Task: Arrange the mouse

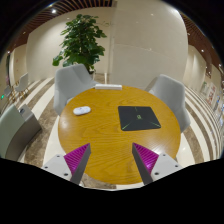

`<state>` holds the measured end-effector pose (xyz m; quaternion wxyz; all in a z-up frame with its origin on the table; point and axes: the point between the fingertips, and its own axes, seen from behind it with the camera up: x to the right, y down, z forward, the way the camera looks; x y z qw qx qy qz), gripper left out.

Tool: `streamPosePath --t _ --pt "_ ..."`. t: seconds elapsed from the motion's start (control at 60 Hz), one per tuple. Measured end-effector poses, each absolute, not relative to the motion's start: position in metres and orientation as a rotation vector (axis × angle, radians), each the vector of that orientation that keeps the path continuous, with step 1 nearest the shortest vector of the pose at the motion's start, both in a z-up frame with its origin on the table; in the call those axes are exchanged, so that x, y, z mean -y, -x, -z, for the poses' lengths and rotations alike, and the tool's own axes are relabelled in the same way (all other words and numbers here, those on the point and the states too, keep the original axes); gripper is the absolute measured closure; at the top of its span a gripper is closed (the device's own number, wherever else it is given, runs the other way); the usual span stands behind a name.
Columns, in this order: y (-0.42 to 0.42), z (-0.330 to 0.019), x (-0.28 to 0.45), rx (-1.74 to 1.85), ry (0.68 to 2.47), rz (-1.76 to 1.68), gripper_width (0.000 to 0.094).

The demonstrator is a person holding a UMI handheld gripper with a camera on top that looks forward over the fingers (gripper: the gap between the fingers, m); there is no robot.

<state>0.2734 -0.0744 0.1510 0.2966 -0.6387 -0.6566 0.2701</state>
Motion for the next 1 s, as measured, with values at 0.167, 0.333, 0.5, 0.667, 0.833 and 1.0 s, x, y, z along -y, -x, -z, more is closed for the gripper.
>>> streamPosePath --t 0.167,0.333,0.5,0.667,0.833,1.0 --pt "-0.269 -0.15 0.101 1.782 1.667 -0.753 0.0071" --pt "-0.263 -0.141 0.148 1.834 1.648 -0.789 0.0066" --pt "-0.252 -0.126 0.197 1.887 1.648 -0.821 0.0069" --pt "-0.228 -0.109 0.234 1.906 1.639 -0.844 0.0066" --pt "-0.187 -0.089 0.256 1.877 1.639 -0.837 0.0066" --pt "-0.146 -0.07 0.272 1.85 1.672 -0.821 0.0067"
